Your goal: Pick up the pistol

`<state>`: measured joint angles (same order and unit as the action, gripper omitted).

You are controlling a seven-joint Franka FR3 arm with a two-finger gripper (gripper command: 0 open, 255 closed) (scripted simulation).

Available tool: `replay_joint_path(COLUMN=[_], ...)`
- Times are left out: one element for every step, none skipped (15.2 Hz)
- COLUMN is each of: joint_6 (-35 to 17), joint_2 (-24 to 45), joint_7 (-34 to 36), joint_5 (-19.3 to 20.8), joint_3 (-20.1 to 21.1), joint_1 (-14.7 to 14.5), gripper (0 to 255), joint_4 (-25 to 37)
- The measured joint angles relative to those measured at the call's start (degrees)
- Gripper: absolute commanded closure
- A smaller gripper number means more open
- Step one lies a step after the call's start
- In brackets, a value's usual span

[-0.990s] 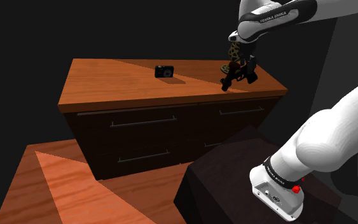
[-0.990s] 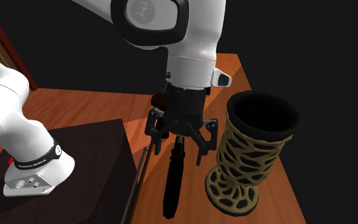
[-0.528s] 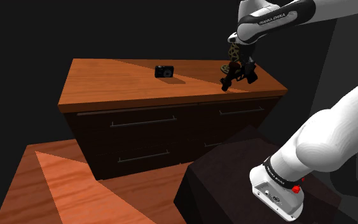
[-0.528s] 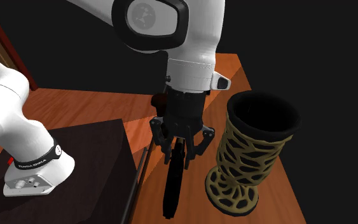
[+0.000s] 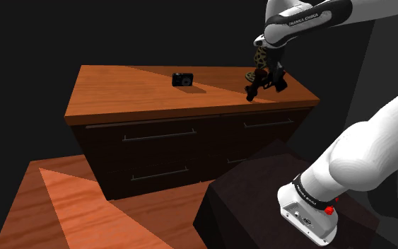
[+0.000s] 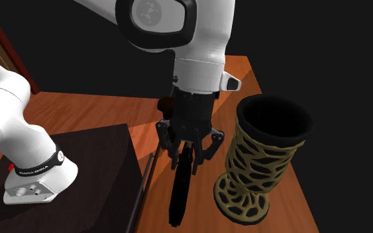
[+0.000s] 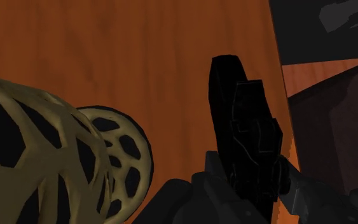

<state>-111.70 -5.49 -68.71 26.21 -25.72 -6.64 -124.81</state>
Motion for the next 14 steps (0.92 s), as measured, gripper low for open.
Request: replay_joint_path(joint_6=[0.66,1.36,2.14,2.97,3.72,4.31,5.05,5.60,6.39,7.21,7.97,8.68,9.45,9.95], joint_2=[-0.26,-0.62,-0.89,-1.04,-1.27,-1.66,-1.93,-2.08,-2.35,-2.52,-2.89,-3.03,-3.21,-3.37], joint_7=[-0.19,-0.41,-0.56,-0.86,-1.05,-1.10,-1.20,-1.47,-1.66,-1.78,-1.99,-2.28,-2.47,-2.59], joint_5=[-0.02,0.01,-0.04,-0.14,-0.18,-0.12,-0.16,-0.17,-0.18,-0.27,-0.21,-0.25,-0.29,-0.30], joint_3=[0.05,0.10,0.20,0.26,0.34,0.45,0.58,0.57,0.67,0.82,0.89,0.92,1.02,1.09], joint_1=[-0.02,-0.03,-0.09,-0.13,-0.18,-0.22,-0.30,-0.28,-0.32,-0.42,-0.43,-0.43,-0.48,-0.51], gripper=[255,255,255,255,255,255,255,255,255,255,255,255,255,255], joint_4=[0.43,0.83,1.35,2.10,2.64,2.84,3.30,3.78,4.33,4.97,5.41,6.05,6.66,7.01])
